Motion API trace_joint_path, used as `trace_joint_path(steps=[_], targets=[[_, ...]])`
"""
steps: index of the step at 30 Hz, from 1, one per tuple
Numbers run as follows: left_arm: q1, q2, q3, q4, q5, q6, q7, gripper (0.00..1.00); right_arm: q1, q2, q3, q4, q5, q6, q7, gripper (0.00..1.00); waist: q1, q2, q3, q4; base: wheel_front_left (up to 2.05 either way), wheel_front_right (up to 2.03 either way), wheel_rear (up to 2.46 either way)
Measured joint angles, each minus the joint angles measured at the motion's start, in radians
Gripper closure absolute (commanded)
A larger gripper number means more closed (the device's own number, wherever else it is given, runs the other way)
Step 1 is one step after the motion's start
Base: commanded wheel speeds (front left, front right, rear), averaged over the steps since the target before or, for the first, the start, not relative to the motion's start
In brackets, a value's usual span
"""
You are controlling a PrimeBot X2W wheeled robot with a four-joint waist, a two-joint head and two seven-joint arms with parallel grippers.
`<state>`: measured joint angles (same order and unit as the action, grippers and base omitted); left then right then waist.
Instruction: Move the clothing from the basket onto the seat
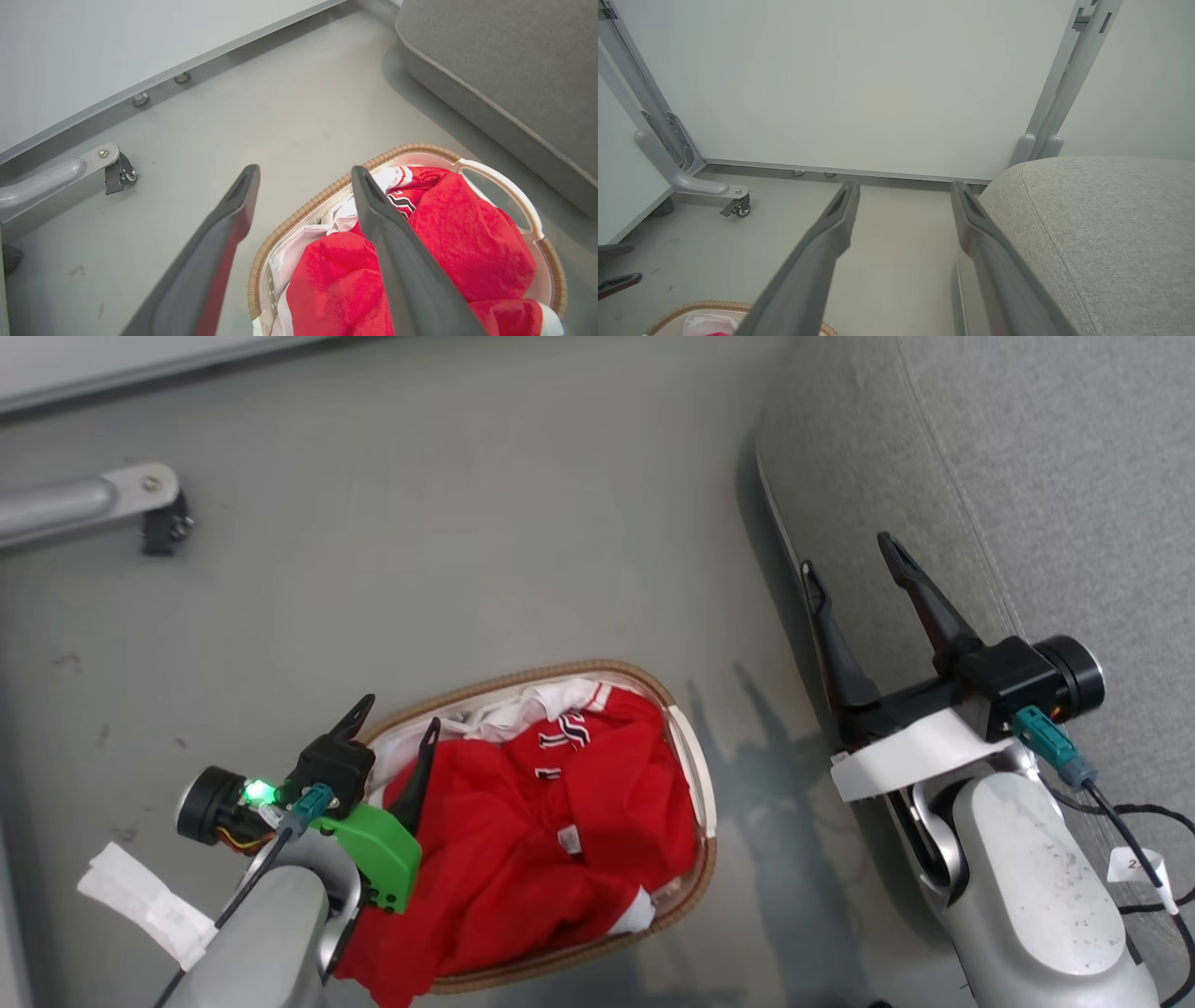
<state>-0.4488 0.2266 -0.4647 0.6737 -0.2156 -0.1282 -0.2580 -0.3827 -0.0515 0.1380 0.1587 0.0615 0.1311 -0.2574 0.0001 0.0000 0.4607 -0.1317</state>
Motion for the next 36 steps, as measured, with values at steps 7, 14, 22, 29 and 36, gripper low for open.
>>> trace_joint_path(steps=[7, 14, 22, 29, 36], targets=[[-0.09, 0.061, -0.128, 0.114, -0.021, -0.001, -0.006, 0.0, -0.025, -0.001, 0.025, -0.043, 0.013, 0.0, -0.006, 0.0, 0.0001, 0.0, 0.129, -0.057, 0.0, 0.0, 0.0], [-0.173, 0.103, -0.298, 0.249, -0.055, -0.001, -0.006, 0.0, -0.039, 0.0, 0.044, -0.056, 0.03, 0.0, -0.006, 0.0, 0.0001, 0.0, 0.237, -0.111, 0.0, 0.0, 0.0], [-0.268, 0.113, -0.526, 0.393, -0.083, -0.001, 0.02, 0.0, -0.035, 0.0, 0.057, -0.057, 0.033, 0.0, -0.006, 0.0, 0.0001, 0.0, 0.322, -0.153, 0.0, 0.0, 0.0], [-0.29, 0.094, -0.637, 0.457, -0.181, -0.001, 0.076, 0.0, -0.036, 0.001, 0.068, -0.051, 0.037, 0.0, -0.006, 0.0, 0.0001, 0.0, 0.341, -0.165, 0.0, 0.0, 0.0], [-0.286, 0.09, -0.683, 0.463, -0.308, -0.001, 0.082, 1.0, -0.039, 0.001, 0.072, -0.038, 0.04, 0.0, -0.006, 0.0, 0.0001, 0.0, 0.313, -0.158, 0.0, 0.0, 0.0]])
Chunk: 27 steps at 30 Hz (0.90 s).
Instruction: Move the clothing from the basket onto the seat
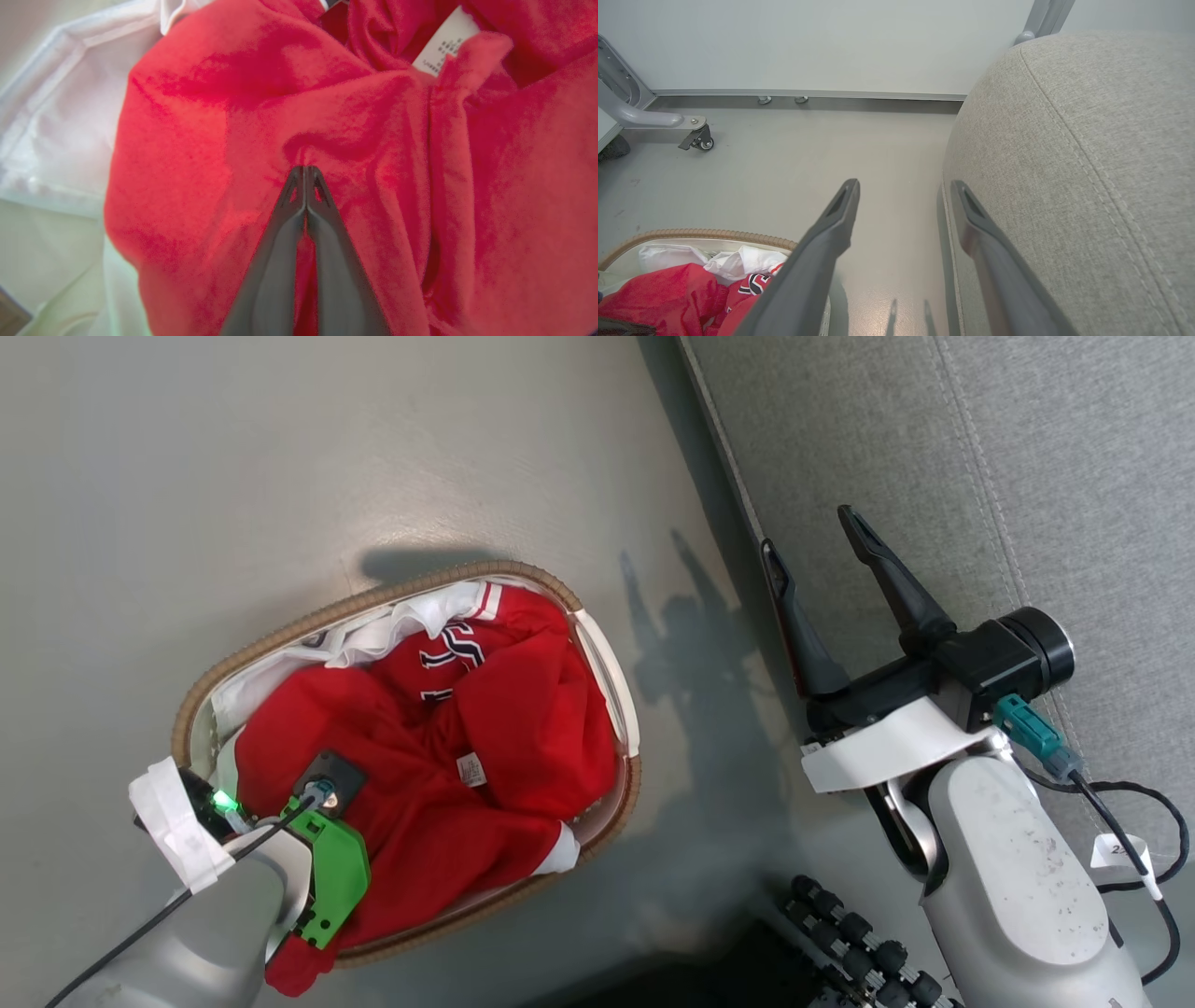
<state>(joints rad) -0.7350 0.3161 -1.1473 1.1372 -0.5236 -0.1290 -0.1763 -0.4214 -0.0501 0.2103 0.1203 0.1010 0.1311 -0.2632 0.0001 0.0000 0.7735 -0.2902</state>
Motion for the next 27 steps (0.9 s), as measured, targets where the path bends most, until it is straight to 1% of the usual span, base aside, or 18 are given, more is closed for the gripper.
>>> trace_joint_path(steps=[8, 11, 15, 16, 20, 22, 27], targets=[[0.061, -0.038, -0.021, 0.003, -0.111, 0.0, -0.046, 1.0, 0.008, 0.0, -0.01, 0.034, -0.003, 0.0, 0.0, 0.0, 0.0, 0.0, -0.088, 0.011, 0.0, 0.0, 0.0], [0.074, -0.052, -0.01, -0.002, -0.151, 0.0, -0.072, 1.0, 0.024, 0.001, -0.012, 0.048, -0.004, 0.0, 0.0, 0.0, -0.0001, 0.0, -0.131, 0.017, 0.0, 0.0, 0.0], [0.091, -0.067, 0.019, -0.025, -0.166, 0.0, -0.083, 1.0, 0.046, 0.001, -0.015, 0.062, -0.004, 0.0, 0.0, 0.0, -0.0001, 0.0, -0.192, 0.028, 0.0, 0.0, 0.0], [0.097, -0.067, 0.035, -0.045, -0.166, 0.001, -0.083, 1.0, 0.051, 0.001, -0.018, 0.065, -0.004, 0.0, 0.0, 0.0, -0.0001, 0.0, -0.206, 0.03, 0.0, 0.0, 0.0], [0.126, -0.064, 0.12, -0.165, -0.137, 0.025, -0.085, 1.0, 0.08, 0.001, -0.034, 0.081, -0.006, 0.0, 0.0, 0.0, -0.0001, 0.0, -0.274, 0.042, 0.0, 0.0, 0.0], [0.17, -0.06, 0.17, -0.225, -0.109, 0.042, -0.086, 1.0, 0.098, 0.001, -0.042, 0.09, -0.007, 0.0, 0.0, 0.0, -0.0001, 0.0, -0.312, 0.048, 0.0, 0.0, 0.0], [0.252, -0.06, 0.301, -0.362, -0.031, 0.06, -0.086, 1.0, 0.148, 0.001, -0.063, 0.104, -0.023, 0.0, 0.0, 0.0, -0.0001, 0.0, -0.403, 0.068, 0.0, 0.0, 0.0]])
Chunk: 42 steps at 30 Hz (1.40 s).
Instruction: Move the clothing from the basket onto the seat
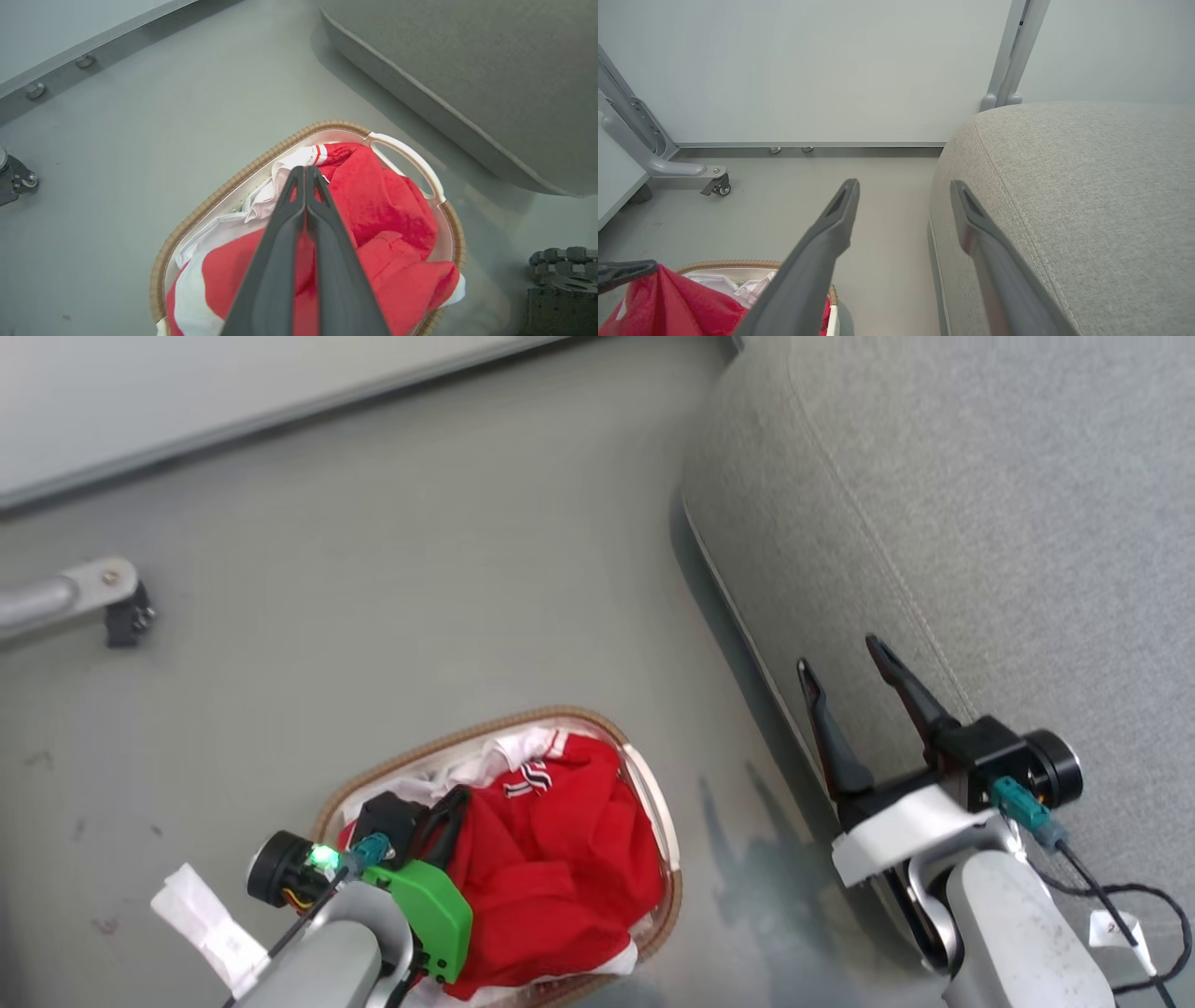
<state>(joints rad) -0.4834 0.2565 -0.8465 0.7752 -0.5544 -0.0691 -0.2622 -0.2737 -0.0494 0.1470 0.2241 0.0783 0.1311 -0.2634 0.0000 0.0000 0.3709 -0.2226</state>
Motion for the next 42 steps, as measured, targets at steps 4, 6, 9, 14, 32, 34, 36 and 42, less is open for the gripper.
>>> trace_joint_path(steps=[4, 6, 9, 14, 32, 34, 36, 42], targets=[[0.075, -0.017, 0.1, -0.094, 0.065, 0.002, 0.0, 1.0, 0.033, 0.0, -0.009, 0.011, -0.008, 0.0, 0.0, 0.0, 0.0, 0.0, -0.071, 0.02, 0.0, 0.0, 0.0], [0.101, -0.028, 0.148, -0.136, 0.089, 0.0, 0.0, 1.0, 0.042, 0.0, -0.012, 0.015, -0.008, 0.0, 0.0, 0.0, 0.0, 0.0, -0.104, 0.03, 0.0, 0.0, 0.0], [0.134, -0.051, 0.223, -0.199, 0.133, -0.007, 0.0, 1.0, 0.063, 0.0, -0.015, 0.021, -0.009, 0.0, 0.0, 0.0, 0.0, 0.0, -0.15, 0.045, 0.0, 0.0, 0.0], [0.173, -0.094, 0.329, -0.312, 0.201, -0.028, 0.0, 1.0, 0.1, 0.0, -0.014, 0.031, -0.009, 0.0, 0.0, 0.0, 0.0, 0.0, -0.222, 0.069, 0.0, 0.0, 0.0], [0.095, -0.179, 0.466, -0.531, 0.295, -0.058, 0.0, 1.0, 0.183, -0.001, 0.144, 0.102, -0.003, 0.0, 0.0, 0.0, -0.0001, 0.0, -0.351, 0.121, 0.0, 0.0, 0.0], [0.091, -0.183, 0.454, -0.535, 0.295, -0.058, 0.0, 1.0, 0.18, -0.003, 0.203, 0.107, 0.0, 0.0, 0.0, 0.0, 0.0, 0.0, -0.353, 0.13, 0.0, 0.0, 0.0], [0.091, -0.184, 0.439, -0.538, 0.293, -0.058, 0.0, 1.0, 0.166, -0.004, 0.26, 0.111, 0.008, 0.0, 0.0, 0.0, 0.0, 0.0, -0.355, 0.138, 0.0, 0.0, 0.0], [0.091, -0.188, 0.402, -0.543, 0.274, -0.058, 0.0, 1.0, 0.039, -0.004, 0.399, 0.109, 0.064, 0.0, 0.0, 0.0, 0.0, 0.0, -0.354, 0.165, 0.0, 0.0, 0.0]])
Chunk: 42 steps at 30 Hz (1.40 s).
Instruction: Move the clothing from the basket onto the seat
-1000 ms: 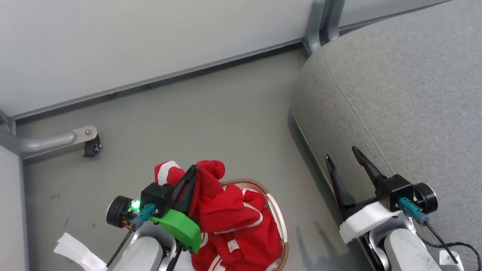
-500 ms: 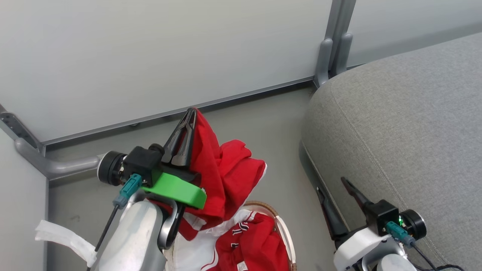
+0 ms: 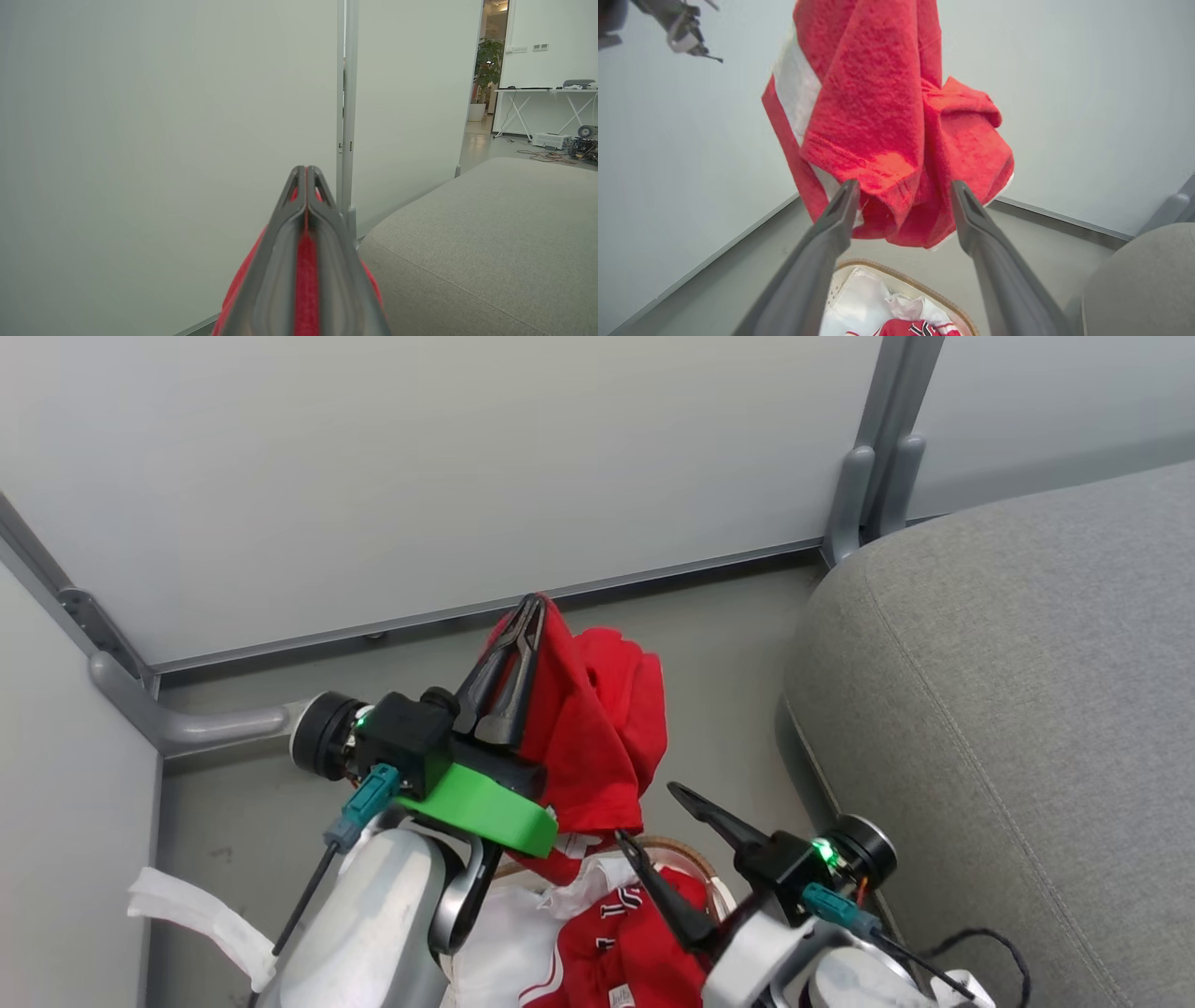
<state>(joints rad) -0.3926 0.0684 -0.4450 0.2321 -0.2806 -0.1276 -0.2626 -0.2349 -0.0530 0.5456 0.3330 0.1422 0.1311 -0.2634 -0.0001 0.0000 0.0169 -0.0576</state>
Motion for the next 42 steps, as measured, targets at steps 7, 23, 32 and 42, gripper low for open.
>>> trace_joint_path(steps=[7, 23, 32, 42], targets=[[-0.009, -0.006, -0.044, 0.006, -0.012, 0.0, 0.0, 1.0, -0.138, 0.002, 0.055, 0.068, 0.007, 0.0, 0.0, 0.0, 0.0, 0.0, 0.004, 0.032, 0.0, 0.0, 0.0], [-0.021, -0.015, -0.131, 0.012, -0.038, 0.0, 0.0, 1.0, -0.211, 0.004, 0.137, 0.15, 0.154, 0.0, 0.0, 1.0, 0.0, 0.0, 0.028, 0.124, 0.0, 0.0, 0.0], [-0.01, -0.016, -0.083, 0.011, -0.014, -0.001, -0.002, 0.0, -0.193, 0.004, 0.07, 0.092, 0.137, 0.0, 0.0, 1.0, 0.0, 0.0, 0.044, 0.089, 0.0, 0.0, 0.0], [0.052, 0.028, -0.022, 0.026, 0.022, -0.001, -0.002, 0.0, -0.124, 0.003, -0.02, -0.028, 0.102, 0.0, 0.0, 1.0, 0.0, 0.0, 0.057, -0.03, 0.0, 0.0, 0.0]])
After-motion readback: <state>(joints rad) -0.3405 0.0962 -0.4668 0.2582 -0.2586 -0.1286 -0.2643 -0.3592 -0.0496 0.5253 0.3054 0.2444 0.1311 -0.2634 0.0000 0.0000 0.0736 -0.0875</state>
